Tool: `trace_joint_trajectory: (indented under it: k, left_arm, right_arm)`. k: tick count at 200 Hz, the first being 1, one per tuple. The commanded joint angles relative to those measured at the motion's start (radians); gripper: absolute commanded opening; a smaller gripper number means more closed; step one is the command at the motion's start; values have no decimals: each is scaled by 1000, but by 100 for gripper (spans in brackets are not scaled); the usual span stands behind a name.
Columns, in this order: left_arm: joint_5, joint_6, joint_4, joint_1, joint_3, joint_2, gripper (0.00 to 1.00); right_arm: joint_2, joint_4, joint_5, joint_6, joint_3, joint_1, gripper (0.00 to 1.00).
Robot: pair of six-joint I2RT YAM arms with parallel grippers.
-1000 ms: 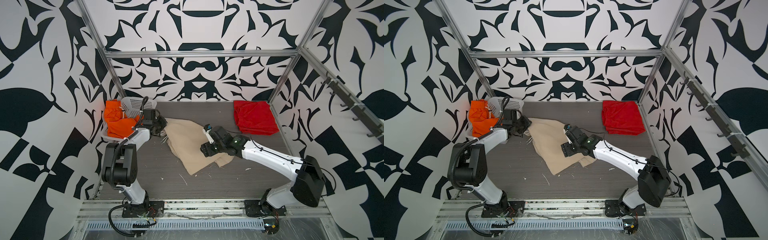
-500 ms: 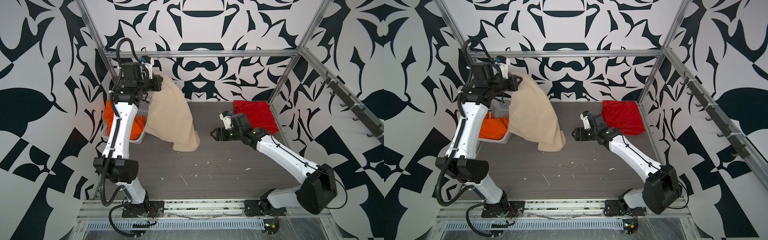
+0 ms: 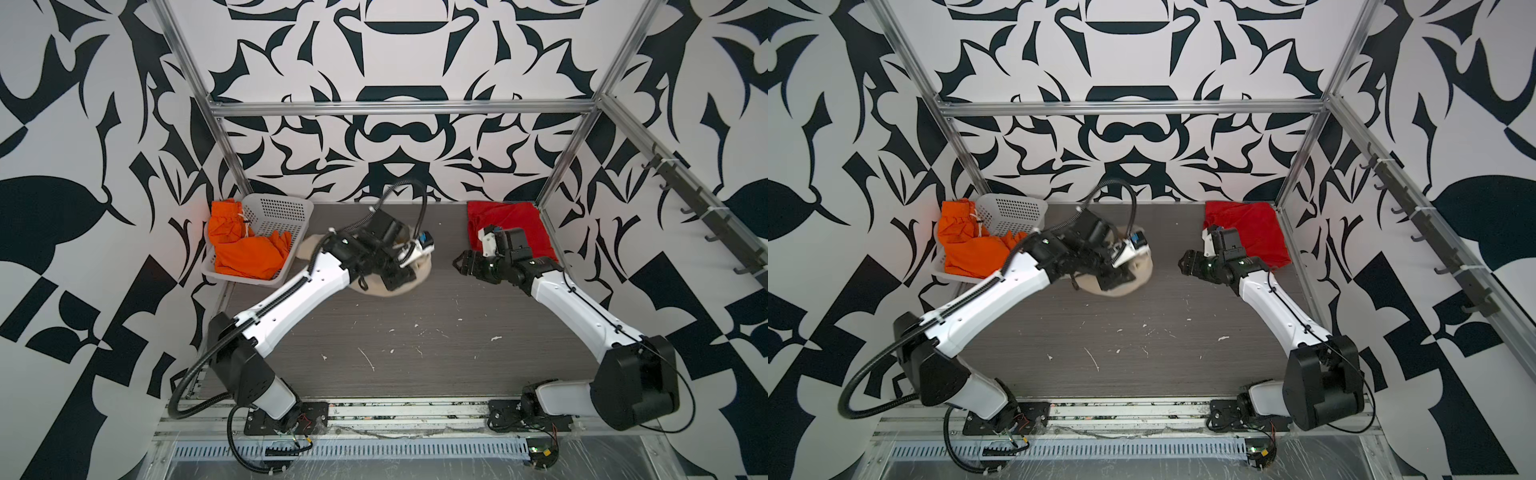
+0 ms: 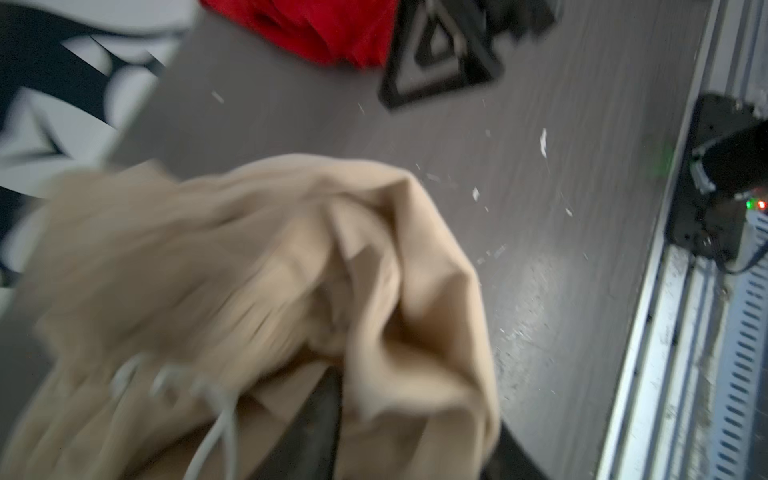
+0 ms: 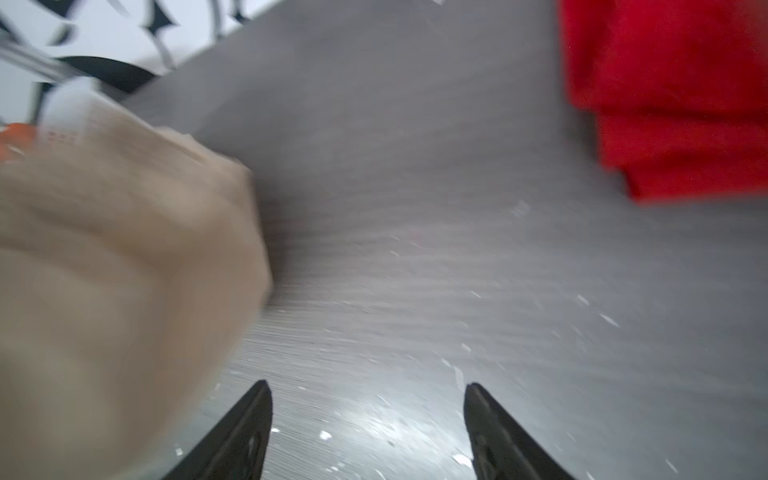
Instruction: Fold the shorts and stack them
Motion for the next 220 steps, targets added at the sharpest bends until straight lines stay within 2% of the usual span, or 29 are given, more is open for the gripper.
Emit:
trace_joint_trajectory:
  k: [1, 28, 49, 74, 106, 123, 150, 165, 185, 220]
  left_arm:
    - [40, -154, 68, -8, -105, -66, 69]
    - [-33, -282, 180, -1, -263, -199, 75]
    - [-113, -429, 228, 65, -331, -270, 78]
    - [-143, -672, 247, 185, -411, -332, 77]
    - [-151, -966, 333, 274, -580, -406, 77]
    - [-118, -1067, 374, 311, -654, -423, 77]
    - [-102, -1120, 407, 321, -712, -424, 76]
    - [-102, -1124, 407, 322, -718, -417, 76]
    - [-104, -1134, 411, 323, -722, -404, 76]
    - [-100, -1163, 446, 334, -751, -401, 77]
  right_arm:
    - [-82, -105, 64, -15, -26, -1, 77]
    - [-105, -116, 18, -41, -33, -1, 77]
    - [-64, -100, -49, -33, -8, 1, 77]
    - [37, -169, -50, -51, 50, 3, 77]
    - [151, -148, -172, -45, 39, 3, 78]
    - [222, -145, -234, -60, 52, 3, 77]
    - [302, -197, -238, -169, 67, 0, 78]
    - [338, -220, -290, -221, 70, -6, 77]
    - [381, -207, -373, -243, 64, -5, 76]
    - [418, -208, -410, -290, 75, -5, 71]
